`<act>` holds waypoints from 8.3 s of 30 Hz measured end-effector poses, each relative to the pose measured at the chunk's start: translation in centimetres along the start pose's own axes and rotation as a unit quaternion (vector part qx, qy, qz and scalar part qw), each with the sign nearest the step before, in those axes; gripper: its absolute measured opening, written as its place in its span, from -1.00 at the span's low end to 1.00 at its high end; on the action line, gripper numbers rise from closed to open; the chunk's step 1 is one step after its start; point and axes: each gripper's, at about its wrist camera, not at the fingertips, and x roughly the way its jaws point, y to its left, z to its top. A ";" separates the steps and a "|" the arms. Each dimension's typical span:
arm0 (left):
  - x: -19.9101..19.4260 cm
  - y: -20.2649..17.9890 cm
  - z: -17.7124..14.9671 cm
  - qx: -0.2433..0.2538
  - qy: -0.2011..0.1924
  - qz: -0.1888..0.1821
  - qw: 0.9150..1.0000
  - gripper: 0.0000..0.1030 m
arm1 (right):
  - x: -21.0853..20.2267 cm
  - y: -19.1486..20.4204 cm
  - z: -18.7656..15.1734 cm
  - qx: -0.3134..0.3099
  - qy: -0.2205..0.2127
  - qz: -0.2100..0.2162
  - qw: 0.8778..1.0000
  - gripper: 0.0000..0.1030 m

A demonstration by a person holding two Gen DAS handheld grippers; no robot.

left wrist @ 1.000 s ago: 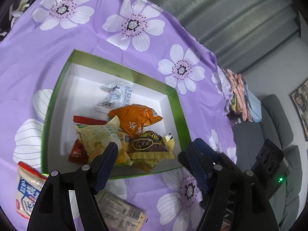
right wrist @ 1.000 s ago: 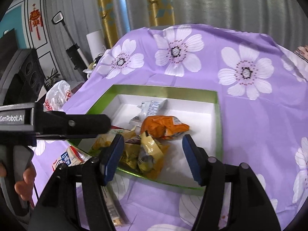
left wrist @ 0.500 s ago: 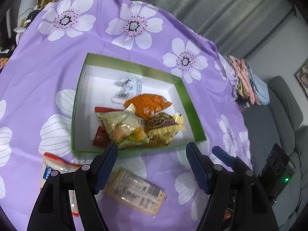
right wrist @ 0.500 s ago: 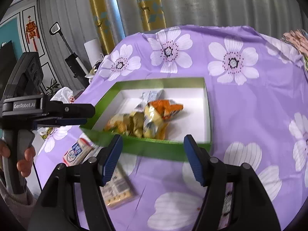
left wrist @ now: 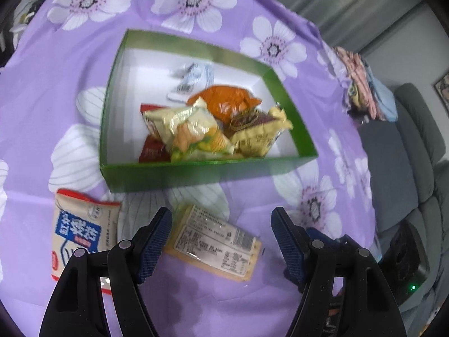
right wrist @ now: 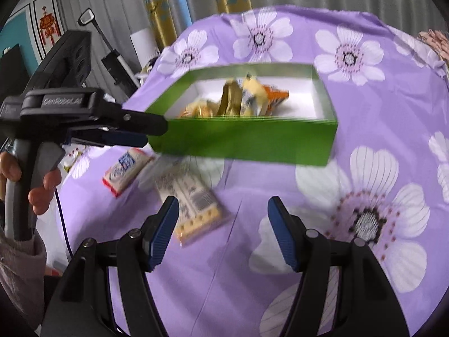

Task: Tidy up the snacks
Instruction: 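Reach the right tool to the clear cracker packet and grasp it, then carry the cracker packet into the green box and release it, then withdraw the right tool from the box and back away, then reach the left tool to the white-and-blue packet and grasp it, then lift the white-and-blue packet with the left tool and carry it over the box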

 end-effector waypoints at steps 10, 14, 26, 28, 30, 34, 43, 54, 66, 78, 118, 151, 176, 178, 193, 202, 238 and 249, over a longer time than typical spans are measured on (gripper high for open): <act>2.8 1.4 -1.0 -0.011 0.036 0.030 0.999 0.41 | 2.2 2.2 -1.7 -0.008 0.038 0.035 0.999 0.29; 3.5 2.3 -1.2 -0.024 0.049 0.027 0.998 0.41 | 3.2 3.2 -2.1 -0.021 0.049 0.027 0.998 0.27; 4.0 1.8 -1.8 -0.010 0.060 0.030 0.998 0.41 | 4.6 3.2 -1.7 -0.025 0.050 0.014 0.998 0.08; 4.1 1.4 -2.0 -0.001 0.060 0.039 0.997 0.41 | 4.7 3.1 -1.7 -0.031 0.050 0.014 0.998 0.00; 4.3 0.7 -2.4 0.016 0.061 0.051 0.997 0.41 | 4.9 2.9 -1.6 -0.035 0.050 0.014 0.998 -0.09; 4.5 -0.1 -3.0 0.040 0.063 0.071 0.995 0.40 | 5.2 2.6 -1.3 -0.033 0.048 0.018 0.998 -0.15; 3.3 -0.1 -3.1 0.041 0.057 0.059 0.996 0.32 | 4.2 2.8 -1.4 -0.033 0.031 0.020 0.999 -0.20; -1.0 -2.3 -2.0 0.060 -0.018 0.021 0.998 0.32 | 0.1 3.6 1.0 -0.055 -0.032 0.003 0.998 -0.20; -3.1 -2.2 0.6 0.026 -0.076 0.000 0.997 0.32 | -1.2 4.4 5.3 -0.103 -0.067 -0.005 0.992 -0.20; -3.6 0.8 4.4 -0.049 -0.129 -0.019 0.990 0.32 | 1.3 4.4 11.0 -0.158 -0.063 0.006 0.986 -0.19; -1.9 -0.6 5.8 -0.032 -0.135 0.058 0.989 0.40 | 4.1 1.8 13.4 -0.138 -0.043 -0.018 0.989 0.02; -10.2 -4.6 -0.7 0.103 -0.231 0.175 0.951 0.87 | -5.7 4.6 8.7 -0.078 -0.128 -0.013 0.989 0.78; -6.6 9.3 -4.1 -0.040 -0.073 0.193 0.978 0.87 | 2.3 9.8 2.9 -0.072 -0.018 0.063 0.995 0.78; -6.4 9.3 -4.5 -0.033 -0.065 0.187 0.980 0.87 | 3.5 10.5 2.6 -0.073 -0.005 0.073 0.995 0.78; -5.3 9.9 -4.8 -0.008 -0.040 0.176 0.983 0.87 | 9.0 13.3 2.6 -0.070 0.048 0.120 0.989 0.64; -5.4 10.3 -4.9 -0.010 -0.040 0.145 0.989 0.80 | 10.6 14.1 2.7 -0.064 0.068 0.148 0.985 0.37; -4.6 10.3 -5.0 -0.013 -0.023 0.120 0.992 0.01 | 12.1 15.0 3.6 -0.093 0.074 0.150 0.981 -0.44; -6.0 7.4 -4.9 0.022 -0.049 0.119 0.991 0.01 | 9.1 14.9 3.8 -0.096 0.032 0.138 0.985 -0.47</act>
